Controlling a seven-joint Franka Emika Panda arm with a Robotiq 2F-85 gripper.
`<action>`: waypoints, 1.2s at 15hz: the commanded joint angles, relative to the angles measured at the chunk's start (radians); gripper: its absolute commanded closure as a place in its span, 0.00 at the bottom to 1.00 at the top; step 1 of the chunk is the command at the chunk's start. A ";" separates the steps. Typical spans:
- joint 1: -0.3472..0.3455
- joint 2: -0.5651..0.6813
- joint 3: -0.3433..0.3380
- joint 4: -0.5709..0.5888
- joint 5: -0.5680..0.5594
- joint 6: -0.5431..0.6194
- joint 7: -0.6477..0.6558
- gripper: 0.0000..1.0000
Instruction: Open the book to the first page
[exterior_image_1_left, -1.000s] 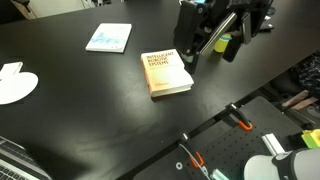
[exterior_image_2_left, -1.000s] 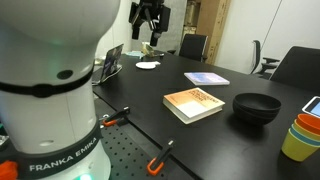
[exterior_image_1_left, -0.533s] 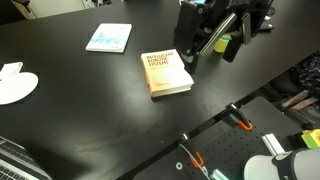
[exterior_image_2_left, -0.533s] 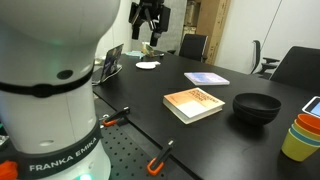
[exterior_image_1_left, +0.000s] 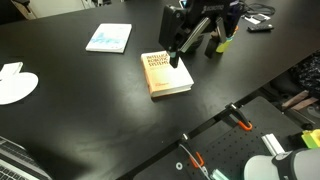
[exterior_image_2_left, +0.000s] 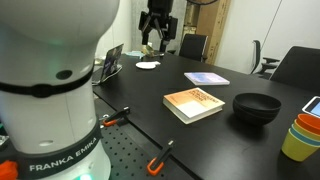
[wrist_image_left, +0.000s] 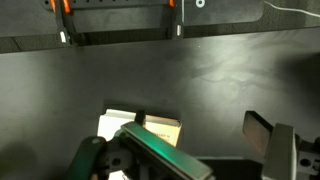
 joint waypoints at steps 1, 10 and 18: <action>-0.045 0.203 -0.006 0.068 -0.042 0.183 -0.024 0.00; -0.166 0.697 -0.101 0.274 -0.165 0.455 -0.006 0.00; -0.185 0.941 -0.160 0.403 -0.078 0.526 -0.044 0.00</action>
